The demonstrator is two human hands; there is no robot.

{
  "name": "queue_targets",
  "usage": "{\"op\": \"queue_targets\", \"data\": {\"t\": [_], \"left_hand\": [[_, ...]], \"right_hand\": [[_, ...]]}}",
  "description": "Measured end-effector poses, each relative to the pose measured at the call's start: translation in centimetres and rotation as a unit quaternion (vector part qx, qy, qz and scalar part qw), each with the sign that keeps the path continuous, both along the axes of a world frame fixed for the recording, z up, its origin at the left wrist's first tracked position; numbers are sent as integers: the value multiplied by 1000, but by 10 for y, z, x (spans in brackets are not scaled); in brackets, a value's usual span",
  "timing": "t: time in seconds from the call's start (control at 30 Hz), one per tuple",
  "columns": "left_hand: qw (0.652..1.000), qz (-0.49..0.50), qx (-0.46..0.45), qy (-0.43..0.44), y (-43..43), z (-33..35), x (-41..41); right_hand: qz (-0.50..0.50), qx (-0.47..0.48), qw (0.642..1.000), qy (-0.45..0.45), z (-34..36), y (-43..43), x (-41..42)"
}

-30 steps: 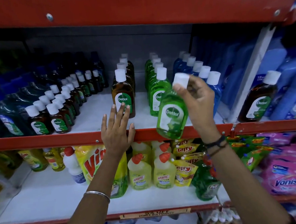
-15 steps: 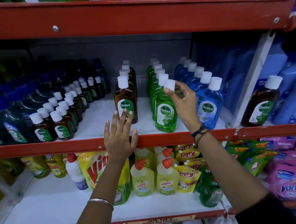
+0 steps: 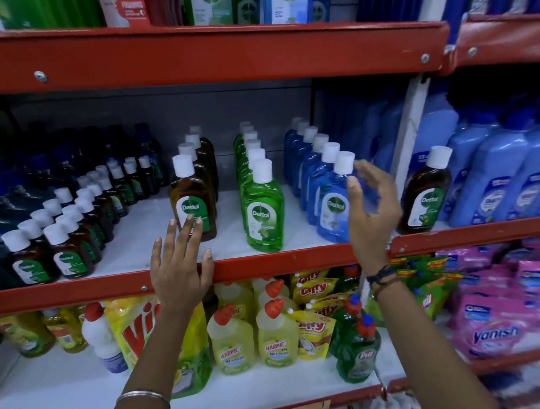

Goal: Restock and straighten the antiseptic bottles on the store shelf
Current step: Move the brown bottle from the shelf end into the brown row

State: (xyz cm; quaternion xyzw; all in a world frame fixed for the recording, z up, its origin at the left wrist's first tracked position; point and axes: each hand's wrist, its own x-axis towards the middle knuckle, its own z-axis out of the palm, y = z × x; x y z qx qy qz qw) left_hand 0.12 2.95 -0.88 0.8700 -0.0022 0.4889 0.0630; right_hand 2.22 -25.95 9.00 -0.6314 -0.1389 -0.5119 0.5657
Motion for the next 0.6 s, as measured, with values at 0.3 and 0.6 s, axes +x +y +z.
{"op": "queue_targets", "data": {"t": [0.3,0.6], "left_hand": [[1000,1,0,-7,-4,0,0],[1000,-2,-1,2,-6,2,-1]], "right_hand": [[-163,48,971,168,-28,-120,36],[-217,-46,932,288,-28,-138,45]]}}
